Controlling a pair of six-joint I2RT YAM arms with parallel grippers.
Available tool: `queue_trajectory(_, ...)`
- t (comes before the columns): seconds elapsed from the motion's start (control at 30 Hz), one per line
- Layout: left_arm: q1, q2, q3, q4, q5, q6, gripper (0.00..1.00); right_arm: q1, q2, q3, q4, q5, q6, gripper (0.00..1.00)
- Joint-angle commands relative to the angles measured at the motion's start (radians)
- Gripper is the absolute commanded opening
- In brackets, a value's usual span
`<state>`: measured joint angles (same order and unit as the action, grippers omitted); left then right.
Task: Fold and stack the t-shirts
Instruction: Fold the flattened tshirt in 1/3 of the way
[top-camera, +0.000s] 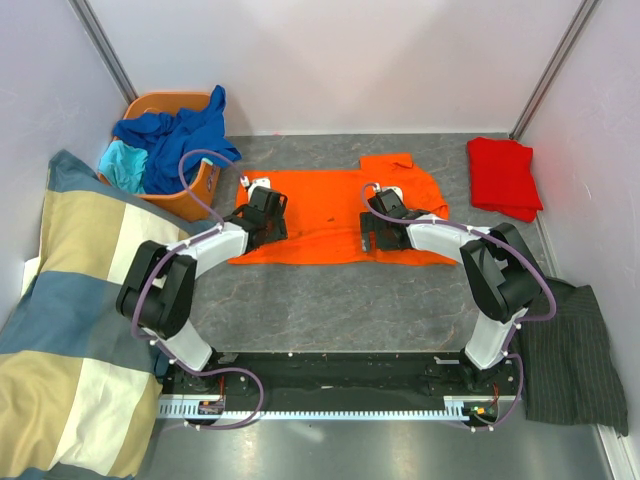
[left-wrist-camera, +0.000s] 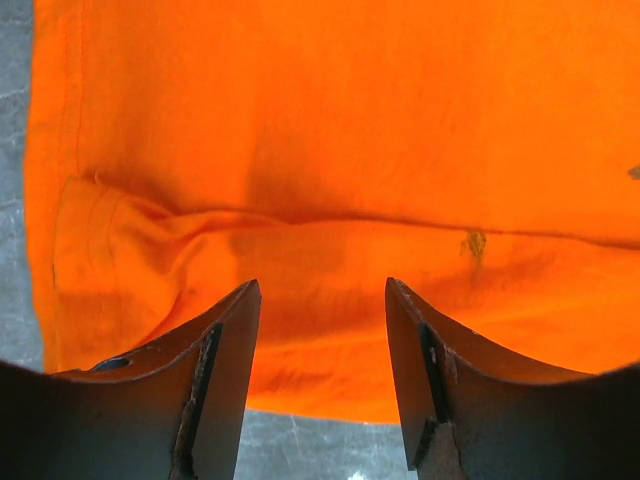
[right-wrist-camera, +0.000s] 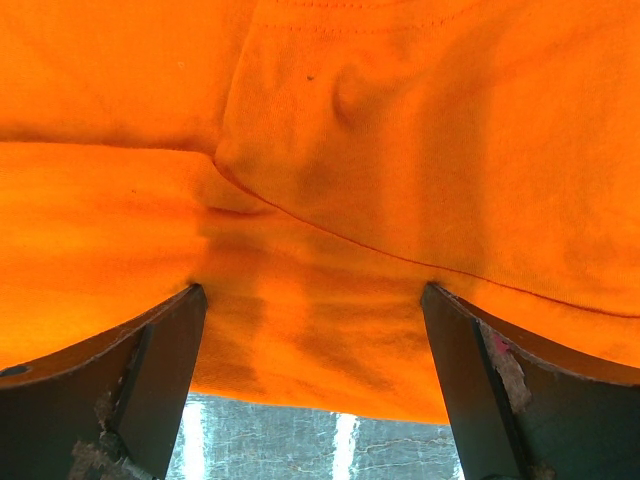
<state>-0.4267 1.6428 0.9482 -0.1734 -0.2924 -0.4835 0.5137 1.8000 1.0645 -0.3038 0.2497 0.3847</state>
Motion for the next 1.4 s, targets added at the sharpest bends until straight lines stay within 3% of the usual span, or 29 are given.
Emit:
queue_trajectory(0.0, 0.014, 0.023, 0.055, 0.037, -0.048, 0.054, 0.61, -0.001, 0.068, -0.049, -0.139, 0.037, -0.033, 0.98)
queue_trajectory(0.6, 0.103, 0.091, 0.070, -0.084, -0.113, 0.025, 0.61, -0.001, 0.071, -0.047, -0.143, 0.037, -0.033, 0.98)
queue_trajectory(1.03, 0.206, 0.201, 0.262, -0.153, -0.082, 0.056, 0.61, -0.003, 0.067, -0.051, -0.146, 0.043, -0.033, 0.98)
queue_trajectory(1.37, 0.249, 0.181, 0.268, -0.178, -0.120, 0.074, 0.61, -0.001, 0.068, -0.047, -0.147, 0.043, -0.035, 0.98)
